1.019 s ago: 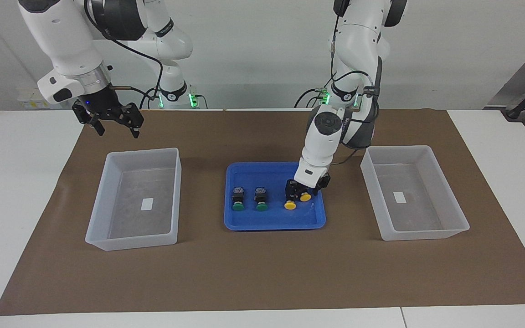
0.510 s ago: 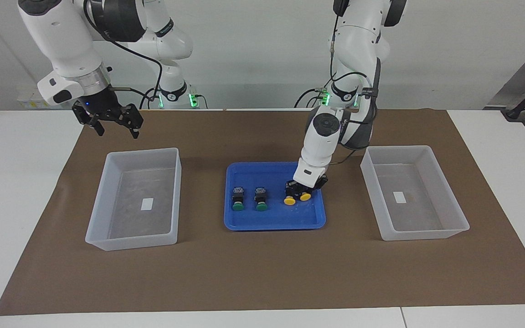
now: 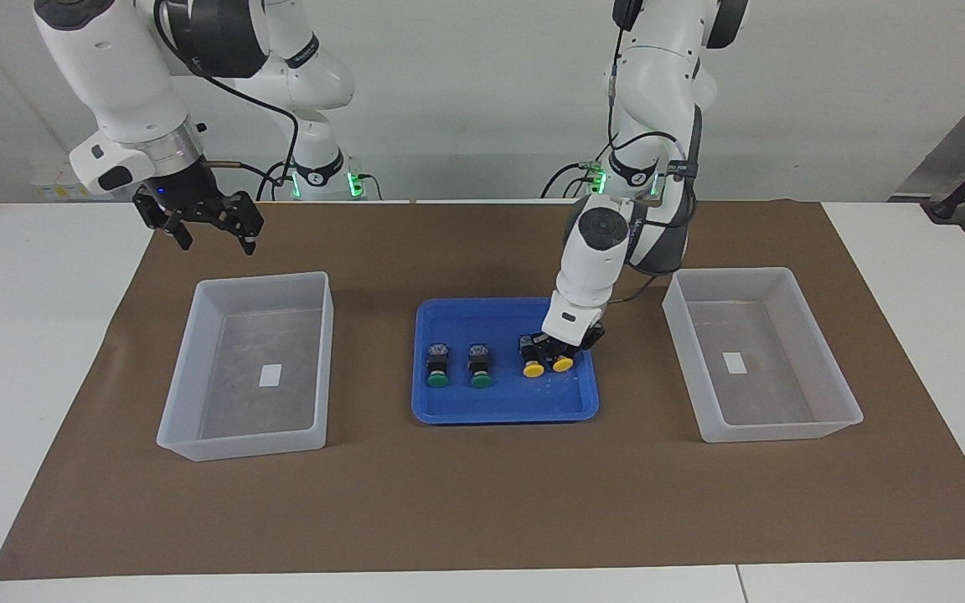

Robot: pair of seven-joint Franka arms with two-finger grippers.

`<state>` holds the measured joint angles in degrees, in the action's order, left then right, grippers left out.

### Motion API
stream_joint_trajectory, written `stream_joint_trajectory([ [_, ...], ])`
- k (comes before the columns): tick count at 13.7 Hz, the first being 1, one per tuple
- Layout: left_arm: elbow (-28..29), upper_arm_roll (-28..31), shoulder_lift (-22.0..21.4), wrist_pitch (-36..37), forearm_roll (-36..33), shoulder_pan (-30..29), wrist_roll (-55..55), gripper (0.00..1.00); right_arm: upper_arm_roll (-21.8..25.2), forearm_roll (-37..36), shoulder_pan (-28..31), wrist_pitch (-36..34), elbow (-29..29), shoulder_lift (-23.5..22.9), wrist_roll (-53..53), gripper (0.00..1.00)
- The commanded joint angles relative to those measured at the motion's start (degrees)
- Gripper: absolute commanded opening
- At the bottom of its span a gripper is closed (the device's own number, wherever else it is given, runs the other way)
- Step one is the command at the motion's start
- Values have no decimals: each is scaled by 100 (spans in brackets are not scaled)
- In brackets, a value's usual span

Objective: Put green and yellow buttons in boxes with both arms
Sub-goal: 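Drop the yellow button in the box while the right gripper reaches out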

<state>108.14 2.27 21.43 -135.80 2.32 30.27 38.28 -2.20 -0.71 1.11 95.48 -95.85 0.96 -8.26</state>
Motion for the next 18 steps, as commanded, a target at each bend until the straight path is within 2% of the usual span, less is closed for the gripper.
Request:
stream_joint_trajectory([
  [1,-511,54,-51,587,58,-117,-5,0,-17,-44,65,-21,-118,124,167,100],
  [6,-1452,37,-148,1615,23,-827,-276,0,-17,18,56,49,-127,115,167,100],
  [8,-1803,36,-148,2064,32,-1214,-845,0,-17,27,21,110,-136,115,158,100],
  [10,-1972,54,-156,2416,15,-1636,-1566,0,-26,44,-23,522,-153,89,184,100],
  [15,-1639,80,-323,2409,23,-2621,-3631,0,-52,44,-611,1059,-171,-78,114,100],
  [18,-1210,89,-455,1928,14,-3061,-4380,0,-61,36,-1006,1471,-276,-350,-70,100],
])
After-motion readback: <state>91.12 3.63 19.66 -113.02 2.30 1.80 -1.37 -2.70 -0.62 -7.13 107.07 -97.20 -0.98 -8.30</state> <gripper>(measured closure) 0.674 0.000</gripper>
